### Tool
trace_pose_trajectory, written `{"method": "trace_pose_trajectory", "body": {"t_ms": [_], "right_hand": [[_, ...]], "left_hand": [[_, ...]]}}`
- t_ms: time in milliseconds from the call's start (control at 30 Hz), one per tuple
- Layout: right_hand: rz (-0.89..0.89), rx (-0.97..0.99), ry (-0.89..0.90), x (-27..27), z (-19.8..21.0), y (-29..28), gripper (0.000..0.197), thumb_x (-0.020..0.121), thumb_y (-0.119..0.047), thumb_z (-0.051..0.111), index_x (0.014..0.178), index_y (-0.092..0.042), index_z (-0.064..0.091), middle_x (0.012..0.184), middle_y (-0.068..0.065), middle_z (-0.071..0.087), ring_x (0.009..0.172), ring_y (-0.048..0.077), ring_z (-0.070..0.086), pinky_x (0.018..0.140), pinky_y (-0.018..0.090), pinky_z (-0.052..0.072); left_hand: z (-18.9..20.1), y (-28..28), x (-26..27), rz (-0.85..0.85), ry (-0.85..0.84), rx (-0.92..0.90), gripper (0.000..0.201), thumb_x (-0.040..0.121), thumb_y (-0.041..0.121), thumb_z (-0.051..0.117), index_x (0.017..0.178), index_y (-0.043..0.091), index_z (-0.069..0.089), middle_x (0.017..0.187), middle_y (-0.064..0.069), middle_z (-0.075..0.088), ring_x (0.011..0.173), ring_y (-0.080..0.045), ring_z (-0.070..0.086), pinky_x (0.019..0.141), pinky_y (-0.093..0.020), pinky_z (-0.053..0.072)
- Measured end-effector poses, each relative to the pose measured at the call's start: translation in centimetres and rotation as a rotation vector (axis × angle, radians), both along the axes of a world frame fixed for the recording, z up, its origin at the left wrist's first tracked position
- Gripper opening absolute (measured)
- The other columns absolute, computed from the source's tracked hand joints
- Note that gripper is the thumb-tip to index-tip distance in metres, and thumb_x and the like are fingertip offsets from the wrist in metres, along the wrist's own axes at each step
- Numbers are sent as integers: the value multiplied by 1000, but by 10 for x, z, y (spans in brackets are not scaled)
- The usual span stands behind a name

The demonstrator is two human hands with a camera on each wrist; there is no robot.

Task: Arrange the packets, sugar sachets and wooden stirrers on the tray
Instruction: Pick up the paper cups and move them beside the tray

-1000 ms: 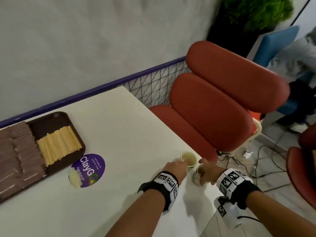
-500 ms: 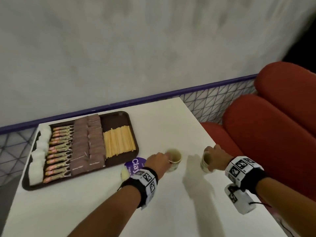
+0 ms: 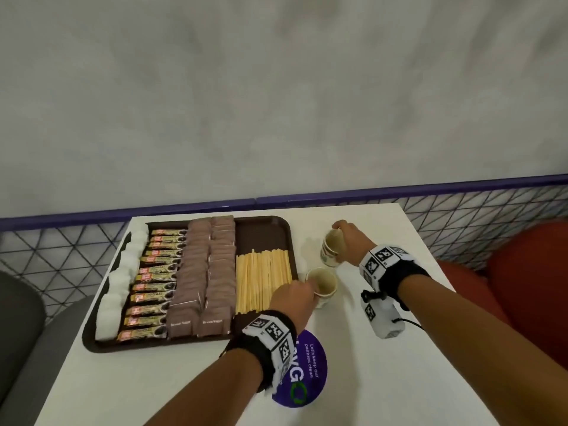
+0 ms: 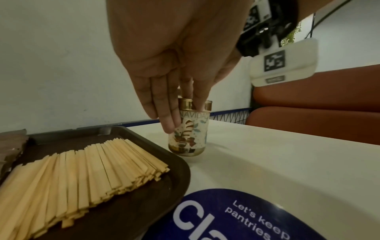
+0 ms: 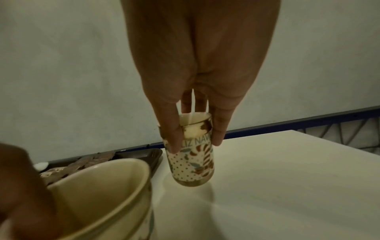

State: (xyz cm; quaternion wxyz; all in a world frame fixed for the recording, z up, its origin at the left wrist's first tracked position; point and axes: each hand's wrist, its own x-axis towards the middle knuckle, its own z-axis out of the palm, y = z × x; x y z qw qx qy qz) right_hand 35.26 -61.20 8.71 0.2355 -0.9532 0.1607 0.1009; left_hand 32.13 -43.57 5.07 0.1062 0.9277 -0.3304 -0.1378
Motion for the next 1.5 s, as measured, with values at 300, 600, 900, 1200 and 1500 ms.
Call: {"method": "trace_pose_trajectory", "body": {"t_ms": [300, 600, 900, 1200, 1500], "right_hand": [[107, 7, 27, 37, -30, 24, 74, 74, 2, 70, 137, -11, 32, 140, 13, 37, 126, 30, 43, 106, 36, 39], [53, 132, -2, 38, -26, 21, 79, 74, -5, 73, 140, -12, 31, 145, 11, 32, 134, 28, 34, 110, 37, 31], [-33, 184, -69, 43, -29, 24, 69, 79, -5, 69, 138, -11, 34, 141, 12, 43, 129, 29, 43, 108, 37, 35], [-46, 205, -36, 43, -25, 21, 71, 78, -6, 70, 139, -11, 34, 142, 12, 43, 129, 30, 42, 109, 40, 35], [-50, 212, -33, 42, -25, 21, 73, 78, -5, 70, 140, -11, 33, 142, 12, 43, 129, 31, 42, 109, 39, 35]], "left_hand": [[-13, 7, -2, -18, -3, -93, 31, 100, 28, 35, 120, 12, 51, 100, -10, 64, 93, -25, 61, 79, -31, 46], [-25, 16, 3, 168, 59, -329, 57, 88, 44, 55, 136, 21, 35, 131, 3, 50, 120, -15, 45, 99, -27, 39], [-34, 2, 8, 196, 79, -362, 58, 83, 54, 56, 131, 24, 45, 127, 5, 55, 114, -15, 47, 96, -28, 39], [-41, -6, 13, 222, 49, -398, 68, 83, 54, 57, 139, 21, 36, 134, 3, 51, 123, -15, 44, 103, -28, 36], [-40, -8, 5, 253, 43, -436, 80, 68, 72, 32, 127, 22, 49, 116, 3, 62, 105, -16, 55, 90, -30, 45]]}}
